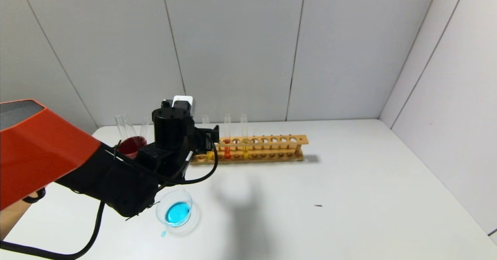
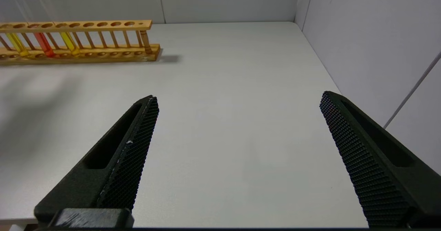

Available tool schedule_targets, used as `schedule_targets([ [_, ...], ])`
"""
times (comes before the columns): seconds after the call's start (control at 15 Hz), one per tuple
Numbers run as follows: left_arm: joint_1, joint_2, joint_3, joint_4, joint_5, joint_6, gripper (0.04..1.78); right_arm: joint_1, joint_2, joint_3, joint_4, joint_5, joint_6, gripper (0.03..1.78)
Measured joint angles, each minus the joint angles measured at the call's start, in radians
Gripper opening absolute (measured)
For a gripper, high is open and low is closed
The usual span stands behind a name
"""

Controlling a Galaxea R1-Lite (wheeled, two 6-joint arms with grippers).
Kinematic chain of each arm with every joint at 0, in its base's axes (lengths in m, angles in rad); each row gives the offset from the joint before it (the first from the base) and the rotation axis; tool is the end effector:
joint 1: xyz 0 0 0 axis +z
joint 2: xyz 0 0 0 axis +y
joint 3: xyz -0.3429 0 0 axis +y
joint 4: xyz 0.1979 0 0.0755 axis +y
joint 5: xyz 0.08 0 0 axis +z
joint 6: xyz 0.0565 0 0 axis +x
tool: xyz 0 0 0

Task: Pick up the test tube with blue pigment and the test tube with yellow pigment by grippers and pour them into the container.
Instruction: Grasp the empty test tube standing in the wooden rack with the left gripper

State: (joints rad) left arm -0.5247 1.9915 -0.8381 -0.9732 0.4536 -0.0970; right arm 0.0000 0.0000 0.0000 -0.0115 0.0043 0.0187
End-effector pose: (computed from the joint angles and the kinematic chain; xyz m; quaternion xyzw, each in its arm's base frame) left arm 0.3741 -0.1879 0.1393 -0.0060 0.0810 -0.0315 0.9962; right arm -0.0085 0.0002 0.0771 0.0093 -0.0057 0.0022 0.9999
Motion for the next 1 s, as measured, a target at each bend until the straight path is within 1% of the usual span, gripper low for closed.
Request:
schedule_targets([
  [0.33,0.002,0.096,-0.102,0.008,0.025,0.003,1.74,0.0,0.0,0.0,0.0,0.0,0.0,1.71],
  [1.0,0.027,0.151,-0.189,0.029,0.025,0.01,1.74,0.0,0.0,0.0,0.0,0.0,0.0,1.71],
])
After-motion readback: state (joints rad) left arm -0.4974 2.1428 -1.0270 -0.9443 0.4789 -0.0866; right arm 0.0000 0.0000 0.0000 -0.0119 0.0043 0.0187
